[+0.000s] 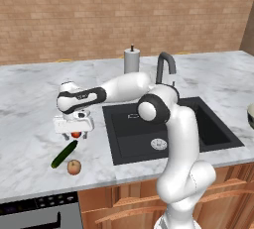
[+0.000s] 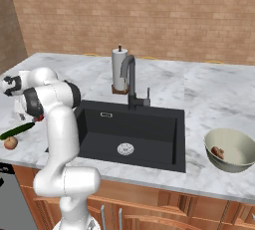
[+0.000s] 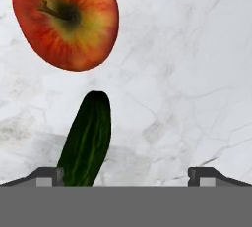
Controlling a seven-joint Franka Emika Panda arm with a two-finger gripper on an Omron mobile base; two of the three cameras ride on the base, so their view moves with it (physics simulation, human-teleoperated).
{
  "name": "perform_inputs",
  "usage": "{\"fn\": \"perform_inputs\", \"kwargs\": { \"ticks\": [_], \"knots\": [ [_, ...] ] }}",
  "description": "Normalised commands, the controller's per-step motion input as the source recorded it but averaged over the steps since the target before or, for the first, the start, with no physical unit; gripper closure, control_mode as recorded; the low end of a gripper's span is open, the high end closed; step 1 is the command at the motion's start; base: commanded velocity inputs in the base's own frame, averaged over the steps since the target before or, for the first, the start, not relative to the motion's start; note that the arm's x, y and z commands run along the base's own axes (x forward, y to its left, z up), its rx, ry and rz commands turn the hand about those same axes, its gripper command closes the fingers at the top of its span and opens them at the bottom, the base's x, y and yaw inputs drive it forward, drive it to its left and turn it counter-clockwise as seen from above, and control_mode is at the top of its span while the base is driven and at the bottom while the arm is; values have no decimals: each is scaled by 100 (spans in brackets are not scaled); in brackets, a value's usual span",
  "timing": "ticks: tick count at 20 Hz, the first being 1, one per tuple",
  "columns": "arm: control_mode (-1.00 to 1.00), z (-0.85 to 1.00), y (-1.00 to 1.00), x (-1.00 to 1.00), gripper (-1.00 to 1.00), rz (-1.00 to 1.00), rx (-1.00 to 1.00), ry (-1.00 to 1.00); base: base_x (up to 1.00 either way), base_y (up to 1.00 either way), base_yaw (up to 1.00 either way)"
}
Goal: There is a mixed pile of frozen fruits and vegetables on the counter. Locate all the frozen vegetables and place the items in a bowl on the counter. Take all the frozen fruits and defrost them in a running sink.
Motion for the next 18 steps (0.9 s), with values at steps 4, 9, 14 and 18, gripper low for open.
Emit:
{"fn": "perform_inputs", "kwargs": {
  "ticks": [4,9,14,18],
  "knots": [
    [-100,-13,44,-2,-100,0,0,7,0,0,0],
    [-100,-11,15,-1,-100,0,-1,0,0,0,0],
    [-100,-16,3,-20,-100,-3,-1,2,0,0,0],
    [-100,-17,0,-31,-100,-5,0,5,0,0,0]
  ]
}}
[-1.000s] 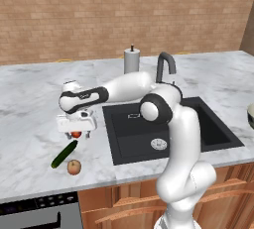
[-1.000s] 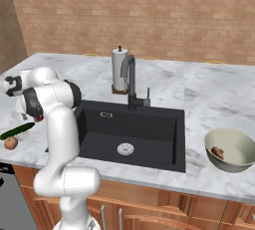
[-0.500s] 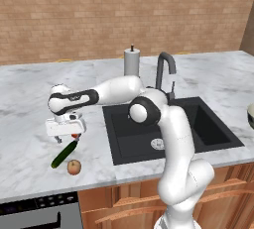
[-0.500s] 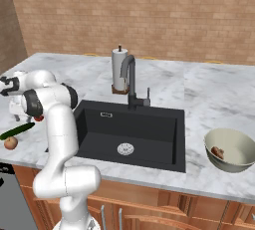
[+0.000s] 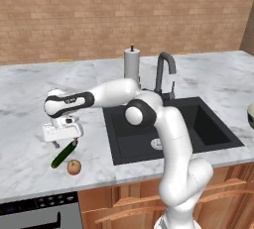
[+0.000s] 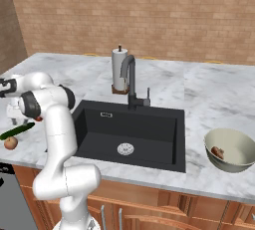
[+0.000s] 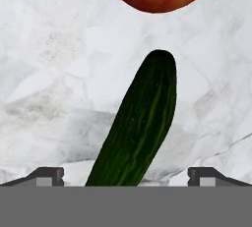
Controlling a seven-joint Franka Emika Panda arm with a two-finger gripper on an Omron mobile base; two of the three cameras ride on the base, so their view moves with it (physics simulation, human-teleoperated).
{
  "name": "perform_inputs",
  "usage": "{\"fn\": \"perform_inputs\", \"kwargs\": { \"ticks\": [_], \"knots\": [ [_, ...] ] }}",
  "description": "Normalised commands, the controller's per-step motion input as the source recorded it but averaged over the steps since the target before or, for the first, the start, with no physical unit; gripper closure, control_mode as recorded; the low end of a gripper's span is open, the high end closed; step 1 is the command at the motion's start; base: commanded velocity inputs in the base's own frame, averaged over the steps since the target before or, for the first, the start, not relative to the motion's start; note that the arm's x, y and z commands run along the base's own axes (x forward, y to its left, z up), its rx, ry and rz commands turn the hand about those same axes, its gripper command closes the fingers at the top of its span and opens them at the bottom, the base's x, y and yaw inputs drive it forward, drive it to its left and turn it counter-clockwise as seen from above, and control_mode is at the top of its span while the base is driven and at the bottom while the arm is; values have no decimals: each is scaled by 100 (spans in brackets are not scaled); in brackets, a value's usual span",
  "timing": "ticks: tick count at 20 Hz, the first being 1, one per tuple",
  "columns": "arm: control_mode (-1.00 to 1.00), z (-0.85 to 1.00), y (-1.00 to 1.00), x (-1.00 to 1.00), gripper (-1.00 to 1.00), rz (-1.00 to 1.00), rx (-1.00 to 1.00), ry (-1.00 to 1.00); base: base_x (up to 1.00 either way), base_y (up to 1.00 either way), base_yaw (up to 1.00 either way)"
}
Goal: There is a mixed pile of frozen fruits and vegetables on the counter. Locate all the frozen vegetables and place the items in a bowl on the counter. Take all the frozen fruits and defrost them in a running sink.
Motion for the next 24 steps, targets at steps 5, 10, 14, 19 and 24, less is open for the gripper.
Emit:
{"fn": "perform_inputs", "kwargs": {
  "ticks": [5,10,14,19,24],
  "knots": [
    [-100,-16,-11,-37,-100,-7,0,4,0,0,0],
    [-100,-16,-7,-21,-100,-7,0,1,0,0,0],
    [-100,-9,14,14,-100,-8,-1,-2,0,0,0],
    [-100,-3,9,15,-100,-5,0,-2,0,0,0],
    [-100,-20,0,-12,100,-1,1,-5,0,0,0]
  ]
}}
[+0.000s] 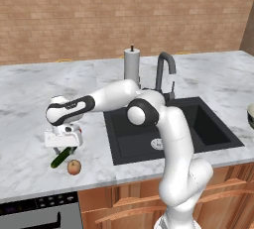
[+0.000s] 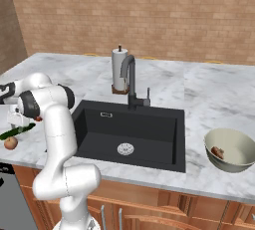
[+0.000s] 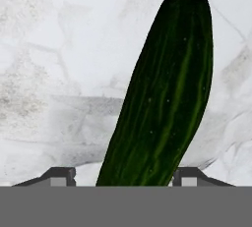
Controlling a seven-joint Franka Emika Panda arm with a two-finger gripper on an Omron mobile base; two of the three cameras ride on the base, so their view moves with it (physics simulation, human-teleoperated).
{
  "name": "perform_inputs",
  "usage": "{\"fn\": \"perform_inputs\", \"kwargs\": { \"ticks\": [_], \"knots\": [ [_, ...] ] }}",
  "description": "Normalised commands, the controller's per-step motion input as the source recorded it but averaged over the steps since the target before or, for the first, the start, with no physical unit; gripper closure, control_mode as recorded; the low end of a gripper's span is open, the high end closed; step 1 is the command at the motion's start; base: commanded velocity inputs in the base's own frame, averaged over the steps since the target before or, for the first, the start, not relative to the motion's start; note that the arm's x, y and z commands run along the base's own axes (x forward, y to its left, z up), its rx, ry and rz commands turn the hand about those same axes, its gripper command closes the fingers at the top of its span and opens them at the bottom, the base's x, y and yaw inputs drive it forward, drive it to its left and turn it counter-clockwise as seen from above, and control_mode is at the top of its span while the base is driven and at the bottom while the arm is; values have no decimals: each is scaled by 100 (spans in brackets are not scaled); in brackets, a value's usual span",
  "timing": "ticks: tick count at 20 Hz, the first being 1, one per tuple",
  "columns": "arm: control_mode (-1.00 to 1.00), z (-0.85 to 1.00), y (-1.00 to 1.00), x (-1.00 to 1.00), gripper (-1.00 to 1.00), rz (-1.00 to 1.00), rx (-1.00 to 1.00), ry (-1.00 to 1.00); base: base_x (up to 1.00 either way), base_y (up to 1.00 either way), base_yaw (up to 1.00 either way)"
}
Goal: There is a mixed pile of frozen fruits and vegetables on the counter. Locate all the frozen vegetables and place the items in a bowl on the counter. Take all the frozen fruits and defrost them in a running sink.
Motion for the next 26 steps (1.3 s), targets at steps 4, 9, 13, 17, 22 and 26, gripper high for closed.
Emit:
{"fn": "perform_inputs", "kwargs": {
  "ticks": [4,9,13,17,22,26],
  "knots": [
    [-100,-40,-8,-32,100,1,0,-13,0,0,0],
    [-100,-4,-5,-16,100,0,0,-6,0,0,0],
    [-100,14,-27,-20,100,-6,0,-4,0,0,0],
    [-100,22,-31,-17,100,-5,0,-7,0,0,0],
    [-100,44,-21,-12,100,-2,0,-3,0,0,0],
    [-100,62,-2,1,100,1,0,0,0,0,0]
  ]
}}
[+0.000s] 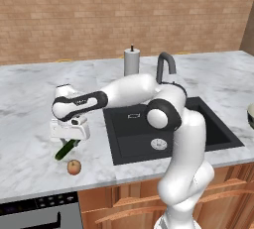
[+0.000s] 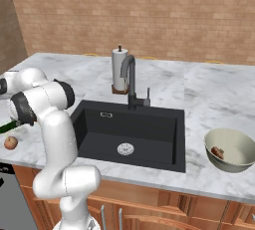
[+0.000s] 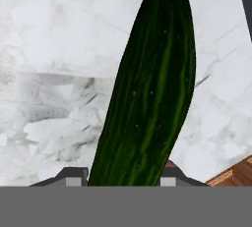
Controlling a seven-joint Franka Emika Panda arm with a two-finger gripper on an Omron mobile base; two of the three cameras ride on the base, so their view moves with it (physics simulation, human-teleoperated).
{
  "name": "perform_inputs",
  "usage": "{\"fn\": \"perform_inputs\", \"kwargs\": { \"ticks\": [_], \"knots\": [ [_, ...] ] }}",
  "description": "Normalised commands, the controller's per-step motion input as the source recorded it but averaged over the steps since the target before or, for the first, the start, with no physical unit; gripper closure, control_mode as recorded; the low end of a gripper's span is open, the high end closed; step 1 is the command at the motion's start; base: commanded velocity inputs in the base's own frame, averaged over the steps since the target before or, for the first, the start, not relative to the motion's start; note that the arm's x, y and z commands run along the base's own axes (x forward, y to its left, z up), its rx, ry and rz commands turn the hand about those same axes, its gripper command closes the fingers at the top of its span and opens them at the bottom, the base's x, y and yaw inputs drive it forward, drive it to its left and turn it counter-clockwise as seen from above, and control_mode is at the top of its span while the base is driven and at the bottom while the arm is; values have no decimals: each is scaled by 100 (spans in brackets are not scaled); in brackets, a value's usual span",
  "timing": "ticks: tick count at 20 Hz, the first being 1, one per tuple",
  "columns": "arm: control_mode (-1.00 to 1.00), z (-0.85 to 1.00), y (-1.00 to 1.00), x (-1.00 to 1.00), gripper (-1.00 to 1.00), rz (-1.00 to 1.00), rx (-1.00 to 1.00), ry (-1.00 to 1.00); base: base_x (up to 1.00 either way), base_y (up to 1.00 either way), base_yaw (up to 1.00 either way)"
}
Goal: There is a mixed pile of frozen fruits and vegetables on the counter. Locate all the frozen vegetables and place the items in a bowl on the counter. Take all the frozen fruits and defrost them in a running sink.
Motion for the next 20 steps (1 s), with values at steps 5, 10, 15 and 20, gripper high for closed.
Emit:
{"fn": "perform_inputs", "kwargs": {
  "ticks": [5,10,15,20],
  "knots": [
    [-100,56,-3,9,100,2,3,1,0,0,0],
    [-100,25,-35,-2,100,1,8,4,0,0,0],
    [-100,1,-52,-16,100,0,8,-2,0,0,0],
    [-100,8,-48,-29,100,0,4,-3,0,0,0]
  ]
}}
